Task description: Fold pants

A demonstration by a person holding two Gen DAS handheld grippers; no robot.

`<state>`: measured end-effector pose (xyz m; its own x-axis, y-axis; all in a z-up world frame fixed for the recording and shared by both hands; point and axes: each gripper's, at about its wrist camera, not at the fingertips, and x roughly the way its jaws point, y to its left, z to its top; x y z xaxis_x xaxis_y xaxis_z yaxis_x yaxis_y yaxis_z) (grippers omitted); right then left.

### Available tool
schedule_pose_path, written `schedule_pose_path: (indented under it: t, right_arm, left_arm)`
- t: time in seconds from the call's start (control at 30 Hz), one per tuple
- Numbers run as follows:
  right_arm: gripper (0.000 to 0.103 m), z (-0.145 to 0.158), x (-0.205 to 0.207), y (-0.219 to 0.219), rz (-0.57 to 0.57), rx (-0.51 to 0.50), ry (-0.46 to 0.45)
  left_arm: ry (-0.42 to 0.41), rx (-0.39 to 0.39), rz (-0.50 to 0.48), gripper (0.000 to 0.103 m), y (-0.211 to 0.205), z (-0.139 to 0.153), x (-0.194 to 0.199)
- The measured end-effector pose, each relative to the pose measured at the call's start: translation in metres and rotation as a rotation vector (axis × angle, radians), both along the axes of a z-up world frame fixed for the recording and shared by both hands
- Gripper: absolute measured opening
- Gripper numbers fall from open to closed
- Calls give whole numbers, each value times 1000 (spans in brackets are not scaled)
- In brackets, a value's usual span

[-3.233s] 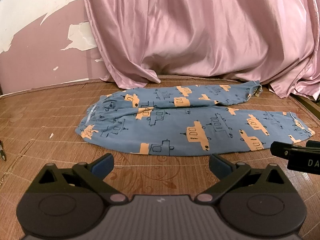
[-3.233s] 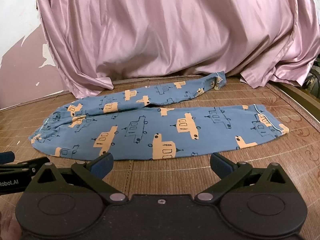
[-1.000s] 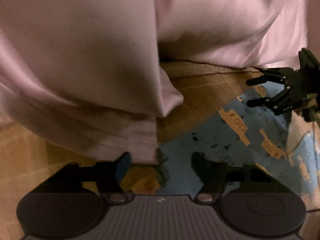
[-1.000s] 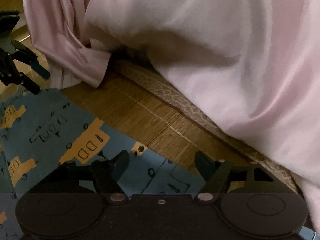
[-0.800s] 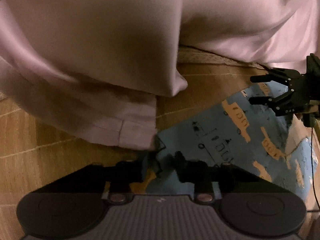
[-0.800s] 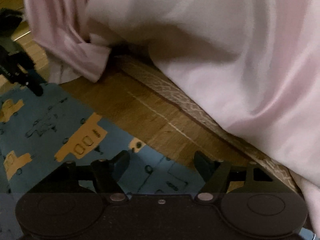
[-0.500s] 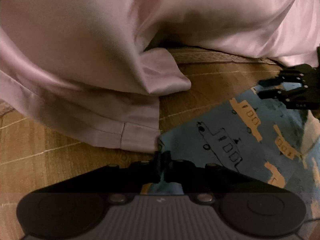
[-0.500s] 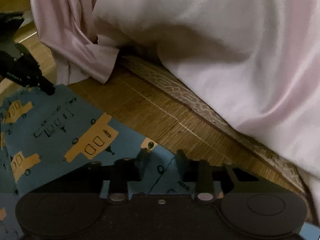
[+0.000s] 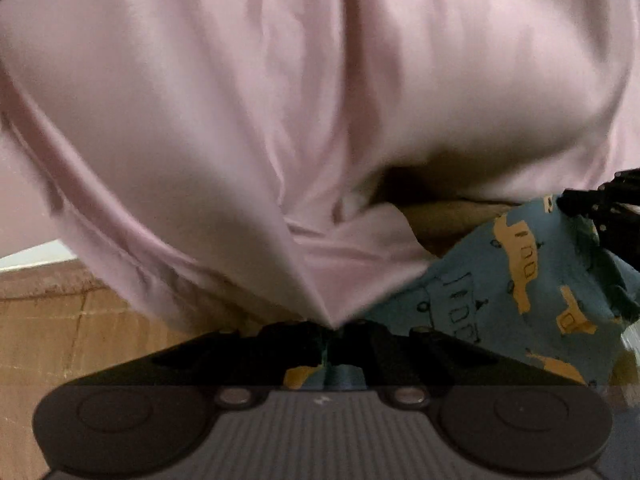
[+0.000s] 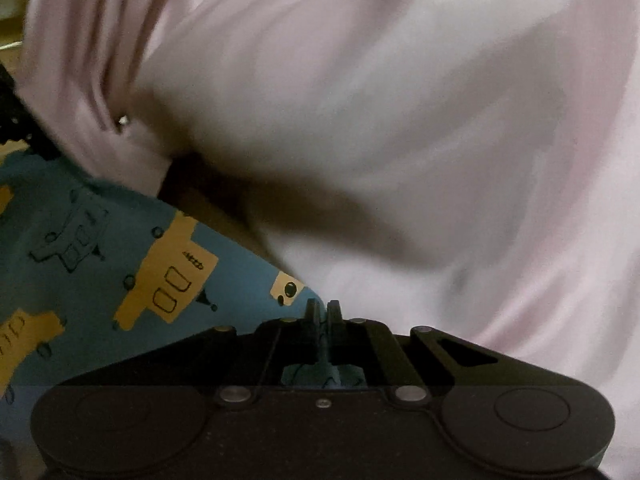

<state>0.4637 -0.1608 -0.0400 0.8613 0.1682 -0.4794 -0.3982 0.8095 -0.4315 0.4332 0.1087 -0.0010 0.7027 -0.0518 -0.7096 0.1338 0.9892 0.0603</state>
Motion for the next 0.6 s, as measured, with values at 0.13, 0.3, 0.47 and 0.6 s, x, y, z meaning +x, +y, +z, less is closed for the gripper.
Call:
schedule_pose_path:
  t: [0.13, 0.3, 0.47, 0.6]
  right_arm:
    - [8, -22, 36, 16, -23, -61, 80]
    - [50, -21, 35, -5, -58, 40, 94]
    - [82, -13, 4, -36, 42, 97, 104]
    - [88, -13, -4, -38, 96, 116, 138]
  left_arm:
    - [33, 15, -11, 5, -1, -14, 14]
    - [-4, -146, -31, 63, 34, -6, -10]
    - [-53, -124, -47, 73, 80, 0, -53]
    - [-2, -112, -12, 74, 98, -12, -60]
